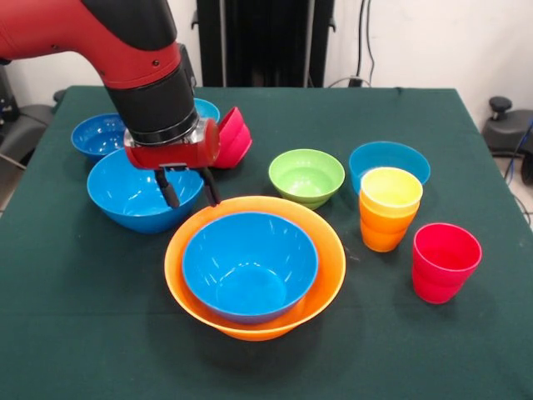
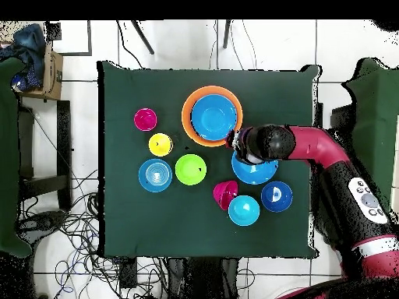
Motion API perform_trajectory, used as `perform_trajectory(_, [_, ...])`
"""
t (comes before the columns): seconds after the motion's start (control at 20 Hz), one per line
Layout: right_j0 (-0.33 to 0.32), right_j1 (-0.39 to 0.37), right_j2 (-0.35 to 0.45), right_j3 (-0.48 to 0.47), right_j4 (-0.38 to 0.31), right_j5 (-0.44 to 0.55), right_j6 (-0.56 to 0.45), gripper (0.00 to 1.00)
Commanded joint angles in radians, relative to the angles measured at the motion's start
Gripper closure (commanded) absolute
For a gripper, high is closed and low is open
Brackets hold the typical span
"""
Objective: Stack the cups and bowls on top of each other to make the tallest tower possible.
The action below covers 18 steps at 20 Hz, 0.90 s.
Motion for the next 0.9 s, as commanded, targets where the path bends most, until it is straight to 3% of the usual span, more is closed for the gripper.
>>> perform_trajectory(0.05, [0.024, 0.045, -0.049, 0.033, -0.09, 0.034, -0.254, 0.0])
perform_trajectory(0.9, [-0.007, -0.001, -0.032, 0.094, -0.071, 0.064, -0.269, 0.0])
